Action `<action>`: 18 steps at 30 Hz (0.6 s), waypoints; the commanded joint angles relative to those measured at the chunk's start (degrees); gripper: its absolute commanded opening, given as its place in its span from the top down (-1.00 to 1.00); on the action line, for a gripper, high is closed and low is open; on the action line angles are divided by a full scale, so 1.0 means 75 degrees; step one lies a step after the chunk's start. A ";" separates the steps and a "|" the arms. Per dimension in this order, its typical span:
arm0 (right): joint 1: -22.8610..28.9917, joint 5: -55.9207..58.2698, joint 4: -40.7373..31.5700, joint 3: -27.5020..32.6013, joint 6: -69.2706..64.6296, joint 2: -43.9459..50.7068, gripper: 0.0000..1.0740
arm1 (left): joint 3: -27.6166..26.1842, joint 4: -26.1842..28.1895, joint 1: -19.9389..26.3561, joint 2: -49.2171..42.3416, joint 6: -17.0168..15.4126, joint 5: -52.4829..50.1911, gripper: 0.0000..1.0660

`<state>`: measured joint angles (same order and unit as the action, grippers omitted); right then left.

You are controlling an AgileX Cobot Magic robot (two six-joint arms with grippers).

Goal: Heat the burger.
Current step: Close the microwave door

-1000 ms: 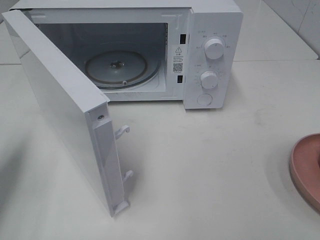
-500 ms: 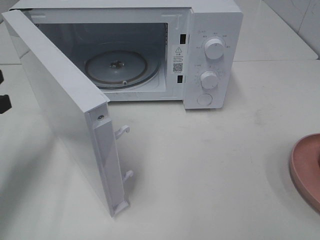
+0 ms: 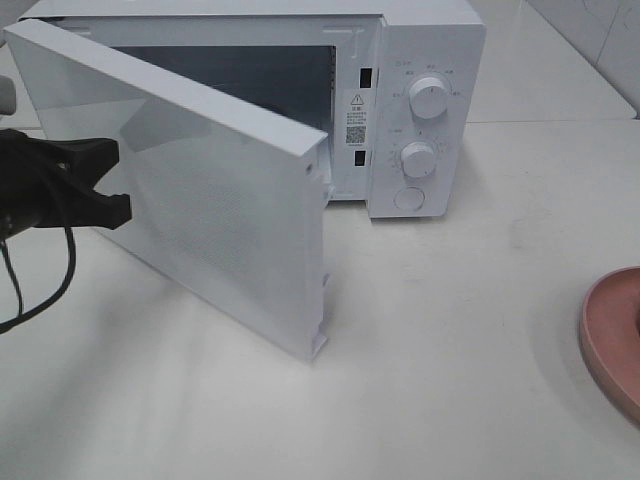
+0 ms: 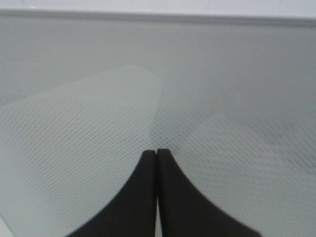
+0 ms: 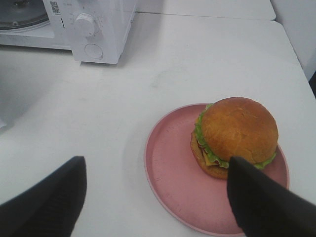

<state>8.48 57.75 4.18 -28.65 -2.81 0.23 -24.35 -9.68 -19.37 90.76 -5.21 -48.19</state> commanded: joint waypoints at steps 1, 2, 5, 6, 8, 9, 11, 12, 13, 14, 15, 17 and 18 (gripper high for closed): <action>-0.0069 -0.0076 -0.0023 0.0015 0.0076 0.0222 -0.42 | -0.0176 0.0512 -0.0313 0.0107 0.0107 -0.0138 1.00; -0.0069 -0.0076 -0.0023 0.0015 0.0076 0.0222 -0.42 | -0.0313 0.0894 -0.0558 0.0244 0.0168 -0.0099 1.00; -0.0069 -0.0076 -0.0023 0.0015 0.0076 0.0222 -0.42 | -0.0542 0.1474 -0.0940 0.0443 0.0504 -0.0099 1.00; -0.0069 -0.0076 -0.0023 0.0015 0.0076 0.0222 -0.42 | -0.0542 0.1474 -0.0940 0.0443 0.0504 -0.0099 1.00; -0.0069 -0.0076 -0.0023 0.0015 0.0076 0.0222 -0.42 | -0.0718 0.1917 -0.1207 0.0565 0.0772 0.0008 1.00; -0.0069 -0.0076 -0.0023 0.0015 0.0076 0.0222 -0.42 | -0.0963 0.2414 -0.1459 0.0695 0.1008 0.0199 1.00; -0.0069 -0.0076 -0.0023 0.0015 0.0076 0.0222 -0.42 | -0.1085 0.2605 -0.1551 0.0741 0.1131 0.0275 1.00; -0.0069 -0.0076 -0.0023 0.0015 0.0076 0.0222 -0.42 | -0.1299 0.3025 -0.1757 0.0863 0.1375 0.0328 1.00; -0.0069 -0.0076 -0.0023 0.0015 0.0076 0.0222 -0.42 | -0.1299 0.3025 -0.1757 0.0863 0.1375 0.0328 1.00; -0.0069 -0.0076 -0.0023 0.0015 0.0076 0.0222 -0.42 | -0.1536 0.3392 -0.1971 0.1001 0.1627 0.0359 1.00; -0.0069 -0.0076 -0.0023 0.0015 0.0076 0.0222 -0.42 | -0.1642 0.3507 -0.2070 0.1070 0.1742 0.0390 1.00; -0.0069 -0.0076 -0.0023 0.0015 0.0076 0.0222 -0.42 | -0.1895 0.3728 -0.2231 0.1192 0.1826 0.0497 1.00; -0.0069 -0.0076 -0.0023 0.0015 0.0076 0.0222 -0.42 | -0.2139 0.3881 -0.2376 0.1345 0.1826 0.0527 1.00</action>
<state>8.19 57.75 4.18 -28.65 -2.81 0.23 -37.93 16.96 -35.70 99.87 7.79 -44.92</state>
